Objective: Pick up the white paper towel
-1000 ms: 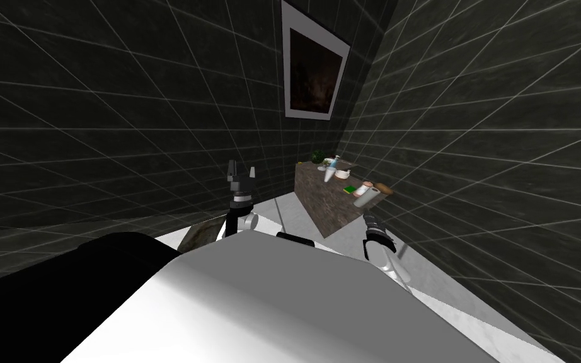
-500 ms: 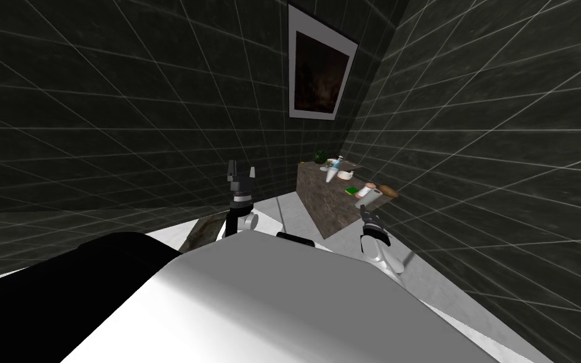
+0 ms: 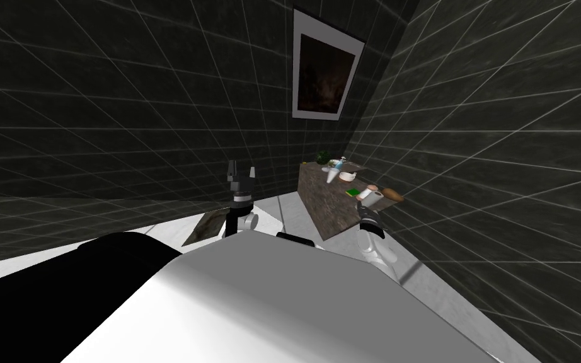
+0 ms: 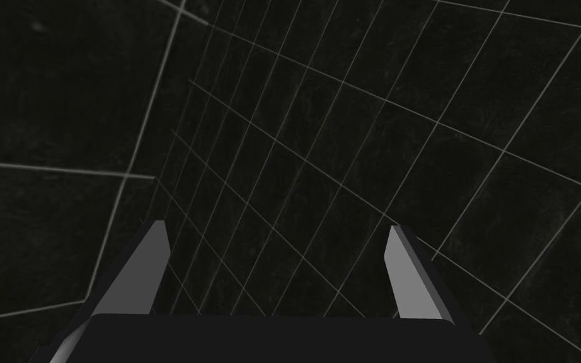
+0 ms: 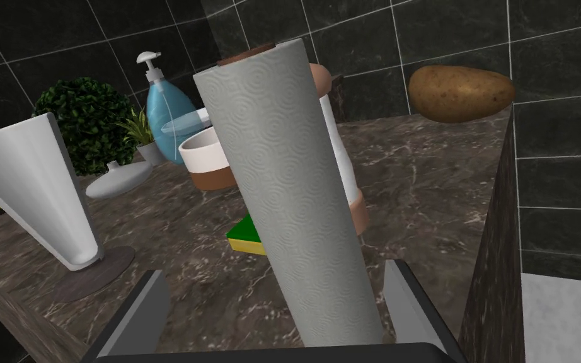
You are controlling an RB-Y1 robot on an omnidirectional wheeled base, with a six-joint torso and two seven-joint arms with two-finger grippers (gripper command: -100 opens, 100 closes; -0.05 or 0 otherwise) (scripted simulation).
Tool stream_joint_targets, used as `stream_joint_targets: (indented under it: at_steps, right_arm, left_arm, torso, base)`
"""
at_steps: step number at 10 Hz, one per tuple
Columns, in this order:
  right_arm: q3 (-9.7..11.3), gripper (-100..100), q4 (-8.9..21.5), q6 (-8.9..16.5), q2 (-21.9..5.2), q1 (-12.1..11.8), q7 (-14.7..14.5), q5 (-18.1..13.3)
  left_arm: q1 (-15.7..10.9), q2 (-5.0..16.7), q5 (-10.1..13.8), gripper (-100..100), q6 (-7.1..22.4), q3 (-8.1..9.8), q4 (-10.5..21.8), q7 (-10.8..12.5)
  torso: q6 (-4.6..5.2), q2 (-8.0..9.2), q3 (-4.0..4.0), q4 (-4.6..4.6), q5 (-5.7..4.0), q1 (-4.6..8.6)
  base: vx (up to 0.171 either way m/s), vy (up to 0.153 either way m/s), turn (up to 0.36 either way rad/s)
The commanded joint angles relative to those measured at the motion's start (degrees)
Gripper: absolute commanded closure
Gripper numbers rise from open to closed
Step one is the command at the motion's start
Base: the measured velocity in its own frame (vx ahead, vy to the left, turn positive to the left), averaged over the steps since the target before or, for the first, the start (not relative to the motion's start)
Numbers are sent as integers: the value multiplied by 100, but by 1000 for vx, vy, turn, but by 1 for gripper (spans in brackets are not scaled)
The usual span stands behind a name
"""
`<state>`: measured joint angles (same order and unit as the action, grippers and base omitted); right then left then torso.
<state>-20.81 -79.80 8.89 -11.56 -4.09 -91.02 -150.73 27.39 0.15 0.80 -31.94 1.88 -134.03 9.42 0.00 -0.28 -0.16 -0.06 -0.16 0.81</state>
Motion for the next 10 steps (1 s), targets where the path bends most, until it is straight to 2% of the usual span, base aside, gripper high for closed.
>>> stream_joint_targets:
  at_steps: [1,2,3,4,5,6,7,10]
  right_arm:
    - [-21,-100,64,52,7,109,-68,-181]
    - [-48,-100,114,89,0,198,-114,-299]
    - [-34,-100,88,63,5,152,-84,-226]
    - [-38,0,93,69,3,164,-94,-239]
    - [-116,-100,-5,-96,-77,271,-102,-244]
    - [-68,-100,73,16,-53,226,-90,-239]
    - [-72,100,69,0,-60,234,-89,-239]
    - [-71,100,69,3,-60,232,-92,-241]
  left_arm:
    - [0,0,0,0,0,0,0,0]
    - [0,0,0,0,0,0,0,0]
    - [0,0,0,0,0,0,0,0]
    - [1,0,0,0,0,0,0,0]
    - [1,-1,0,0,0,0,0,0]
    - [1,-1,0,0,0,0,0,0]
    - [1,-1,0,0,0,0,0,0]
    - [0,-1,0,0,0,-1,0,0]
  torso:
    - [0,0,0,0,0,0]
    - [1,-3,-2,-1,-1,3]
    - [1,-11,-6,-2,-2,12]
    - [3,-9,-6,-3,0,-6]
    - [2,-6,-4,-2,4,-23]
    - [2,-20,-11,-4,7,-29]
    - [2,-16,-10,-5,6,-31]
    - [0,-11,-6,-2,5,-29]
  base:
    - [-2,-91,78]
    - [22,-118,73]
    - [14,-59,25]
    - [2,-11,-2]
    - [49,-4,-30]
    - [32,-1,-6]
    - [0,0,0]
    - [0,0,0]
